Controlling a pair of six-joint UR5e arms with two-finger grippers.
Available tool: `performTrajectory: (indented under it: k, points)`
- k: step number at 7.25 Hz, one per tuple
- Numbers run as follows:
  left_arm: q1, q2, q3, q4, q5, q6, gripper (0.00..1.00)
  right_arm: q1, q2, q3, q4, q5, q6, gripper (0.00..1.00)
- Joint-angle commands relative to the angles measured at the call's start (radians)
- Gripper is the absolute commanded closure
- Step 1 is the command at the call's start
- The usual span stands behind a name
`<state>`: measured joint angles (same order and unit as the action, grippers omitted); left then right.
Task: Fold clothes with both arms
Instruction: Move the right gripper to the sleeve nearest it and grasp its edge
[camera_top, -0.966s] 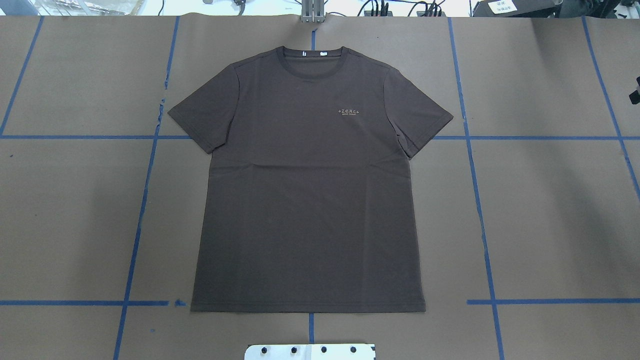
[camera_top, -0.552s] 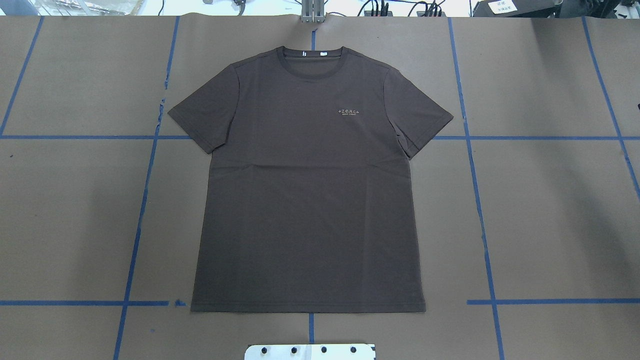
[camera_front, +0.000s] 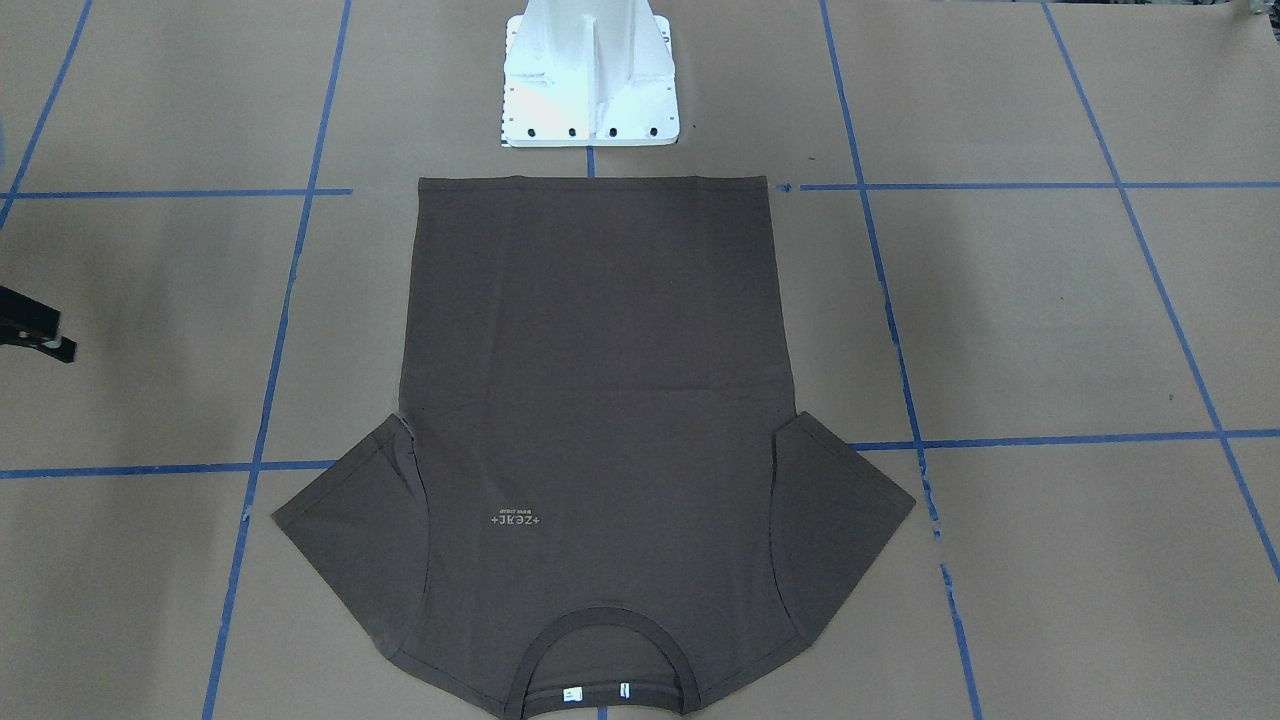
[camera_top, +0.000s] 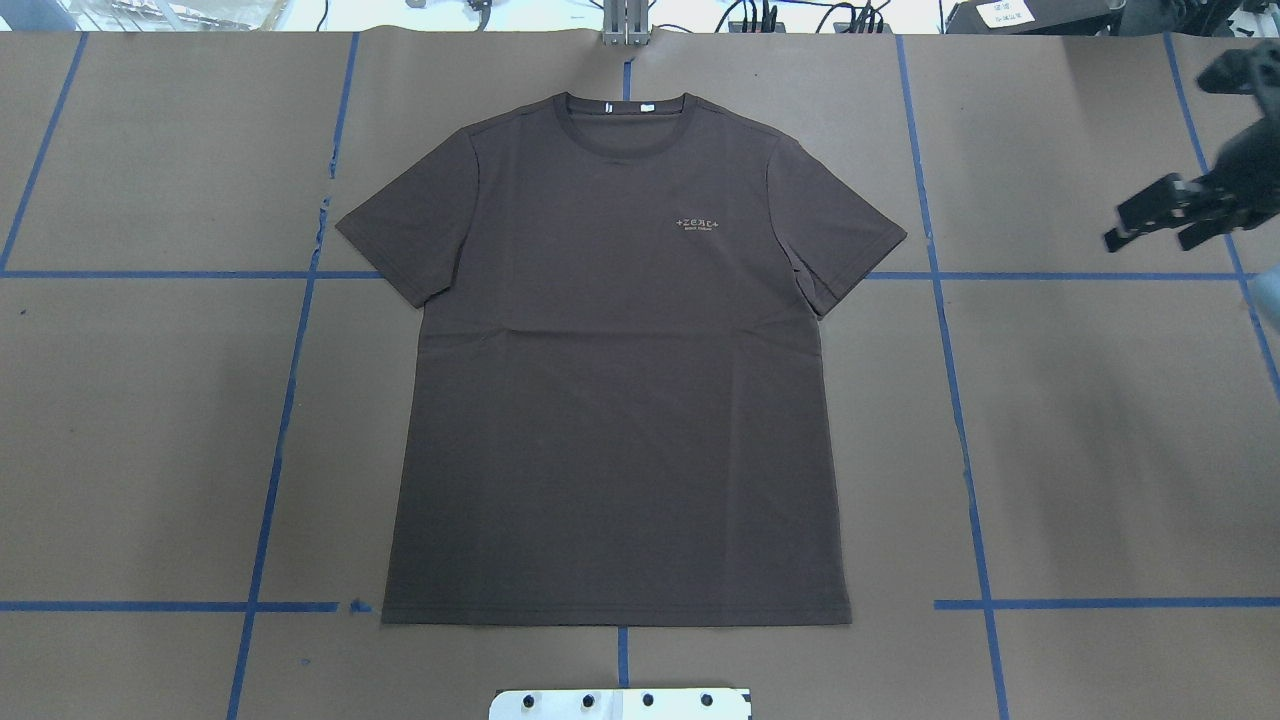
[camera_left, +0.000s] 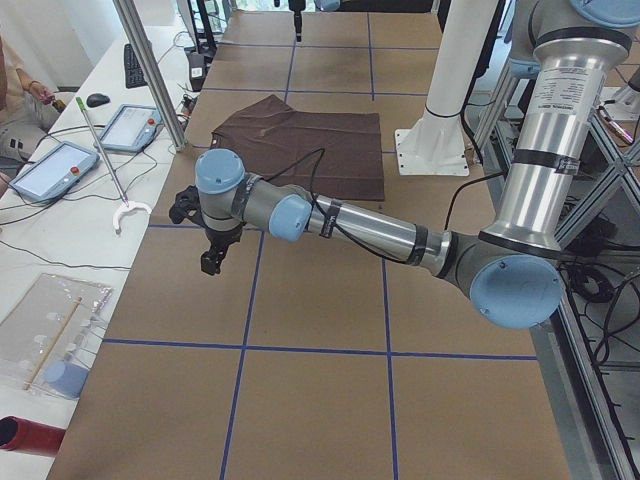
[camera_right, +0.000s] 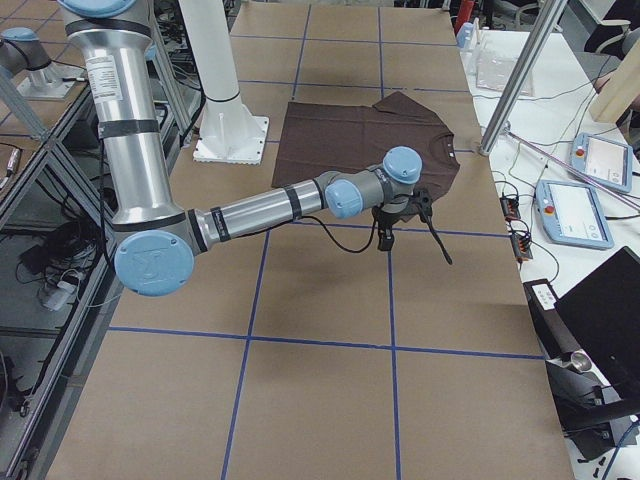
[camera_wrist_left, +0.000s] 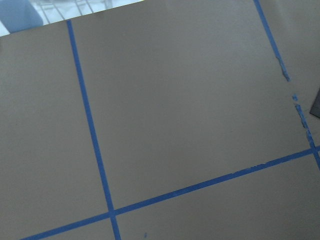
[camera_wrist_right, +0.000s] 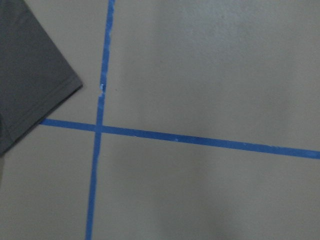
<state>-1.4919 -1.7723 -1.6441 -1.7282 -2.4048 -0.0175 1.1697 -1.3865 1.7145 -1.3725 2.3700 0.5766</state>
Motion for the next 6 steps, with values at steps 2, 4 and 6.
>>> performTrajectory:
  k: [2,4,6]
  points:
    - [0.013,0.004,-0.003,-0.039,-0.089,-0.062,0.00,-0.174,0.133,-0.001,0.130,-0.103,0.454,0.01]
    - [0.022,0.002,0.003,-0.039,-0.106,-0.059,0.00,-0.339,0.203,-0.004,0.131,-0.309,0.628,0.02]
    - [0.022,-0.003,-0.032,-0.042,-0.166,-0.132,0.00,-0.413,0.239,-0.029,0.131,-0.376,0.750,0.06]
